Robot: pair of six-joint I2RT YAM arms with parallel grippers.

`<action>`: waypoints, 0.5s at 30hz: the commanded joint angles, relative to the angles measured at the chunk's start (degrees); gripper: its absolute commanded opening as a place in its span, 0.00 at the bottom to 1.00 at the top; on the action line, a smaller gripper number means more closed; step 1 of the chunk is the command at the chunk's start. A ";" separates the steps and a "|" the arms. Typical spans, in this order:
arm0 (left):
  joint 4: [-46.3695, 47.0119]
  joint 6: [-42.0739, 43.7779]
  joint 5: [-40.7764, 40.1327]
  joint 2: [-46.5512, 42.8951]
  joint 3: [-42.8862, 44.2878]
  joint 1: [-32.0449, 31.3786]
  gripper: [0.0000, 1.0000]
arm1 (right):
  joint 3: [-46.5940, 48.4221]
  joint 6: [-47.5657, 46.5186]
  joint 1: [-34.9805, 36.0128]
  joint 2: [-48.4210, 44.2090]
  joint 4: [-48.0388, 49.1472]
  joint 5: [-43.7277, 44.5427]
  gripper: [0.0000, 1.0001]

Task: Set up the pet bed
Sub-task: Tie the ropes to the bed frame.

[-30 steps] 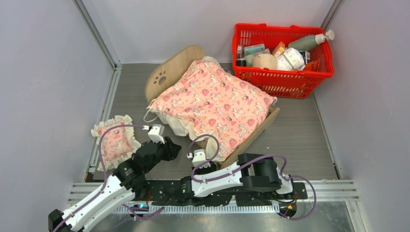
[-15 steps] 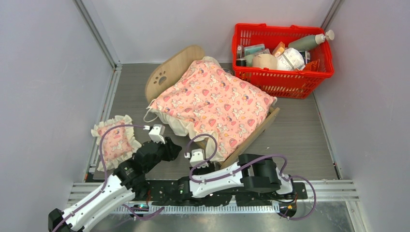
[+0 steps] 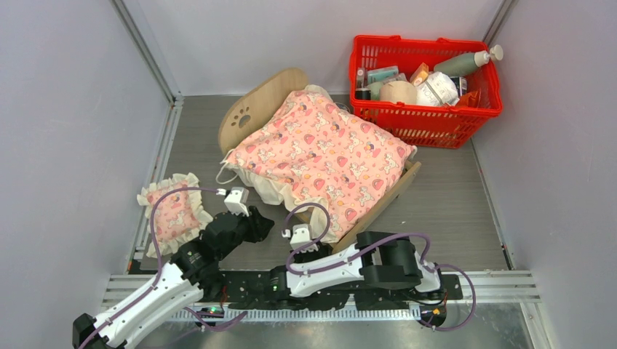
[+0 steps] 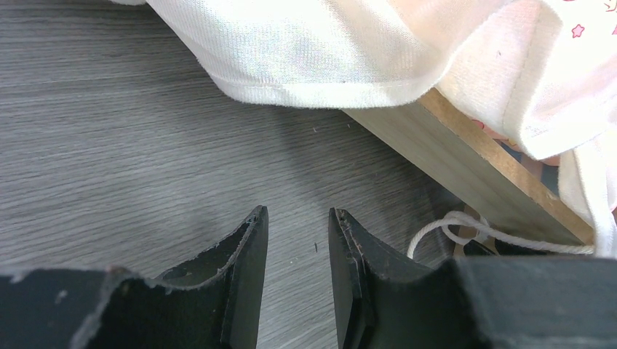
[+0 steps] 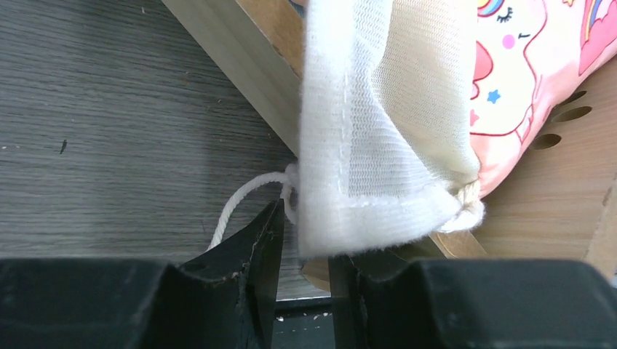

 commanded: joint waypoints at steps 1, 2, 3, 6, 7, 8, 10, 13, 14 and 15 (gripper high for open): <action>2.54 -0.65 0.36 -0.13 0.81 0.37 0.39 | -1.03 2.08 -1.00 -0.15 -0.01 1.62 0.34; 2.52 -0.65 0.36 -0.13 0.95 0.37 0.39 | -1.29 1.90 -1.29 -0.24 0.47 1.82 0.34; 2.56 -0.65 0.36 -0.13 1.11 0.37 0.39 | -1.70 1.86 -1.44 -0.43 0.64 1.97 0.34; 2.55 -0.54 0.06 0.11 1.64 0.37 0.39 | -2.00 1.36 -1.67 -0.74 1.57 3.28 0.31; 2.60 -0.42 -0.08 0.32 1.76 0.37 0.39 | -1.99 1.23 -1.63 -0.75 1.68 3.45 0.28; 2.58 -0.39 -0.08 0.48 1.94 0.37 0.39 | -1.99 1.12 -1.63 -0.63 1.73 3.79 0.26; 2.66 -0.22 -0.10 0.86 2.22 0.37 0.39 | -2.22 1.13 -1.63 -0.72 1.78 4.32 0.18; 3.22 -0.12 -0.26 1.64 2.22 0.37 0.39 | -2.90 0.84 -1.56 -1.20 1.74 5.32 0.06; 3.44 -0.20 -0.26 1.72 2.11 0.37 0.39 | -2.97 0.30 -1.26 -1.64 1.71 6.48 0.05; 3.76 -0.25 -0.14 1.96 1.96 0.37 0.39 | -3.05 0.00 -0.90 -1.77 1.39 7.82 0.05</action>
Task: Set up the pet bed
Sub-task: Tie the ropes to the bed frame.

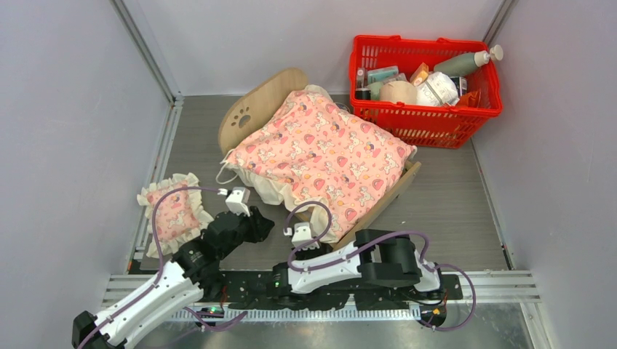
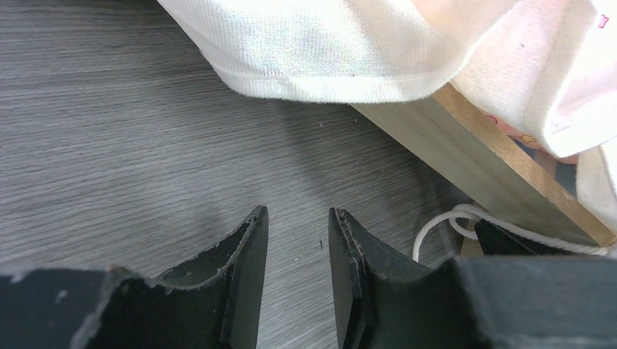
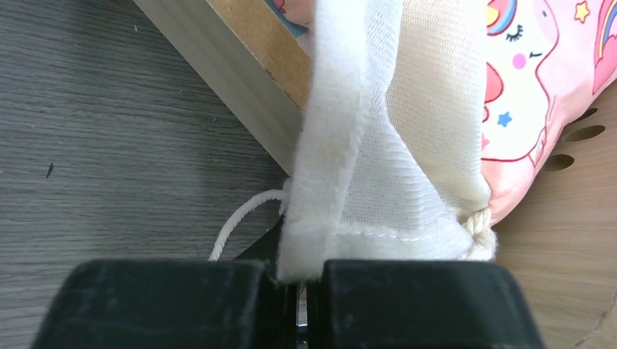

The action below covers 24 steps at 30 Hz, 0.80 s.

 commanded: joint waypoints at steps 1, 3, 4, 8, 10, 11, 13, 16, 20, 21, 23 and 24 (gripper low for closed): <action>4.14 -0.38 0.14 0.75 1.83 0.36 0.39 | -0.29 0.02 0.64 -1.98 -1.59 6.32 0.05; 4.67 -0.38 0.74 0.80 1.65 0.37 0.39 | -0.16 0.29 1.41 -2.18 -3.01 8.46 0.05; 4.92 -0.26 0.92 0.74 1.57 0.37 0.39 | -0.24 1.03 2.23 -2.17 -4.12 9.74 0.05; 6.55 -0.32 0.67 0.67 0.78 0.37 0.40 | -0.66 1.19 4.89 -2.04 -4.71 13.06 0.05; 7.21 -0.32 0.58 1.01 0.61 0.37 0.40 | -0.94 1.11 5.92 -2.17 -4.66 14.34 0.05; 7.59 -0.36 0.57 1.25 0.60 0.37 0.40 | -1.37 1.21 6.11 -2.26 -4.63 14.73 0.05; 8.75 -0.32 0.77 2.14 0.59 0.37 0.40 | -2.78 0.22 6.44 -3.05 -2.82 15.39 0.05; 12.03 -1.50 2.76 3.66 -0.04 0.37 0.40 | -5.32 -5.26 6.45 -5.66 1.78 17.11 0.05; 19.07 -3.29 8.91 5.36 -2.11 0.36 0.40 | -10.61 -7.14 6.33 -8.74 6.74 17.96 0.05; 20.64 -3.38 11.41 5.79 -2.64 0.37 0.40 | -12.97 -7.55 6.47 -9.32 8.18 18.71 0.05; 23.43 -3.48 15.17 6.65 -3.70 0.37 0.40 | -15.70 -7.59 6.98 -11.41 9.19 20.79 0.05; 24.53 -3.48 15.98 7.02 -3.90 0.37 0.40 | -16.81 -7.40 7.17 -11.89 9.15 21.86 0.05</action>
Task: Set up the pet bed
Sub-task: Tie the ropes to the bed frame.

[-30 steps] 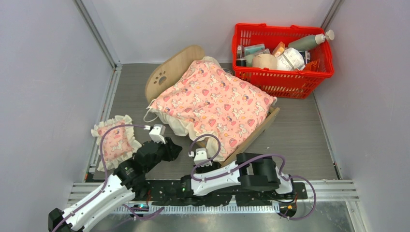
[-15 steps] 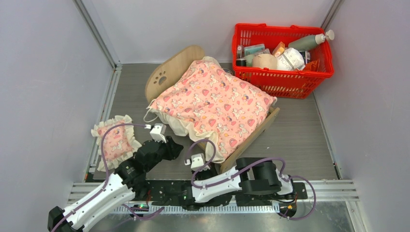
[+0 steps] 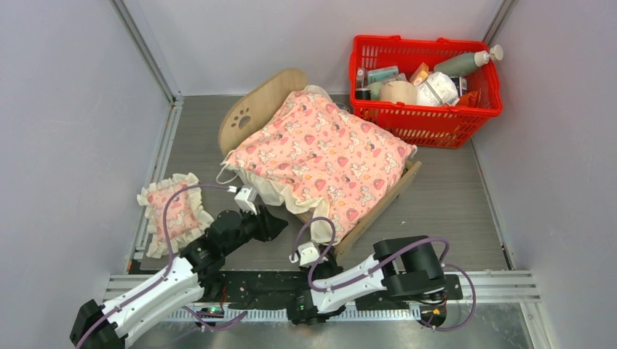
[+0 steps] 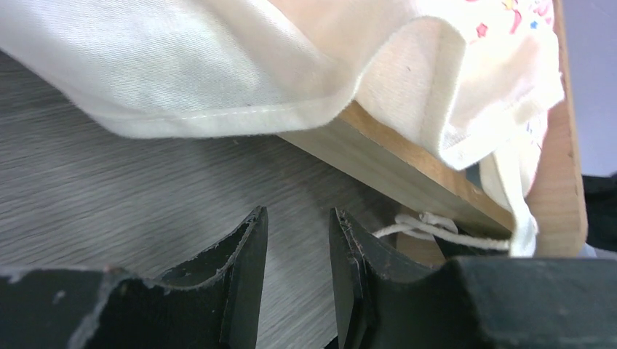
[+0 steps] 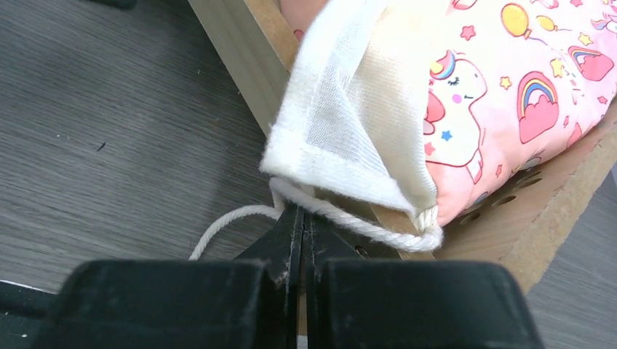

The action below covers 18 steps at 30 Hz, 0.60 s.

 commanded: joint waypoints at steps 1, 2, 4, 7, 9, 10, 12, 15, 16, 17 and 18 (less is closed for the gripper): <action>10.60 -0.95 9.29 1.68 -1.65 0.35 0.40 | -4.56 -0.90 0.80 -5.56 0.33 8.62 0.05; 11.41 -1.05 10.16 2.01 -1.76 0.34 0.40 | -4.89 0.44 0.98 -5.74 -0.78 9.66 0.05; 11.83 -1.29 11.27 2.86 -1.50 0.35 0.42 | -4.73 8.32 1.25 -5.35 -7.00 12.01 0.05; 13.39 -2.98 12.88 3.56 -1.80 0.35 0.43 | -4.10 13.78 1.99 -3.33 -13.41 15.80 0.05; 16.97 -5.19 14.73 4.17 -2.78 0.35 0.43 | -3.45 14.17 2.31 -2.79 -13.70 16.93 0.05; 18.54 -6.24 15.39 4.61 -3.23 0.35 0.43 | -3.05 14.31 2.50 -2.60 -13.74 17.64 0.05; 20.65 -7.14 16.36 5.60 -3.80 0.35 0.44 | -2.42 14.10 2.56 -1.79 -13.75 18.28 0.05; 22.60 -7.39 16.64 7.06 -3.87 0.35 0.44 | -1.91 13.92 2.45 -1.03 -13.75 19.02 0.05; 23.64 -7.63 16.82 7.59 -3.91 0.35 0.44 | -1.57 13.67 2.30 -0.92 -13.73 19.19 0.05; 25.43 -8.00 17.31 8.10 -4.13 0.35 0.44 | -1.42 13.66 2.25 -0.71 -13.74 19.25 0.05; 27.41 -8.62 17.71 8.45 -4.48 0.35 0.44 | -1.16 13.63 2.29 -0.59 -13.74 19.38 0.05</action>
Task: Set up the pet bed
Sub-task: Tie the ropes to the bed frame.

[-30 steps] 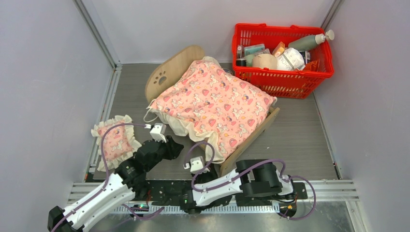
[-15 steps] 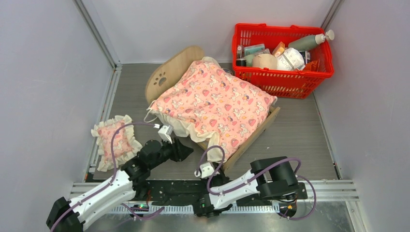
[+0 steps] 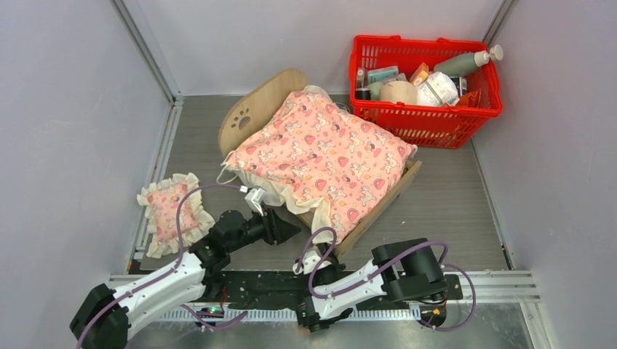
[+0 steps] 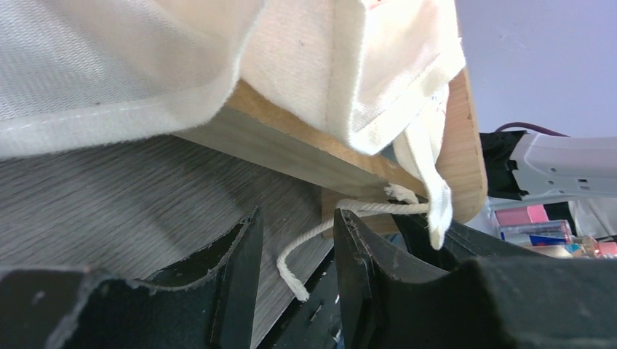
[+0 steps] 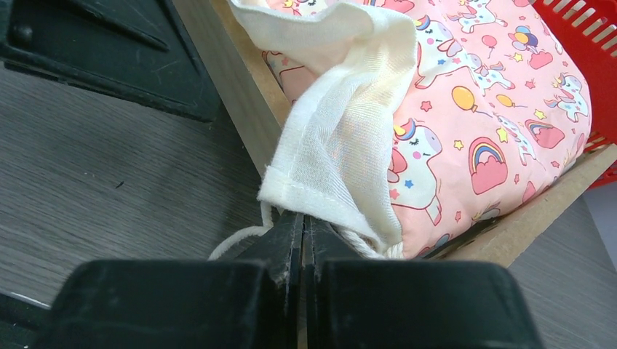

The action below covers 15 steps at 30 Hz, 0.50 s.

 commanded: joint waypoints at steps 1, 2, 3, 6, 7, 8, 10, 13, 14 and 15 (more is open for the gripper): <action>12.04 -2.93 3.33 1.62 -1.32 0.33 0.44 | 1.95 1.16 -0.57 0.68 -3.76 8.35 0.05; 13.86 -3.34 3.90 2.14 -1.56 0.31 0.44 | 2.41 0.98 -0.55 1.02 -3.76 8.54 0.05; 14.85 -3.61 4.70 2.64 -1.61 0.33 0.43 | 2.68 0.88 -0.58 1.25 -3.76 8.69 0.05; 15.45 -4.13 5.85 3.63 -1.94 0.33 0.39 | 4.04 0.61 -0.65 2.50 -3.76 9.62 0.05; 15.10 -4.30 5.59 3.69 -2.26 0.33 0.38 | 4.78 0.51 -0.79 2.74 -3.76 9.85 0.05; 14.59 -4.28 5.26 3.67 -2.49 0.33 0.38 | 5.10 0.27 -0.79 3.25 -3.76 9.96 0.05; 13.80 -4.10 4.47 3.87 -2.58 0.32 0.37 | 5.88 -0.02 -0.90 3.92 -3.70 10.38 0.05; 14.34 -3.84 4.82 5.28 -1.99 0.24 0.36 | 6.45 -0.08 -1.27 4.12 -3.71 10.79 0.05; 14.38 -3.84 4.91 6.43 -1.63 0.20 0.35 | 6.46 -0.10 -1.29 4.07 -3.73 10.96 0.05; 14.78 -3.84 4.95 7.61 -1.48 0.02 0.35 | 6.53 -0.08 -1.37 4.00 -3.73 11.24 0.05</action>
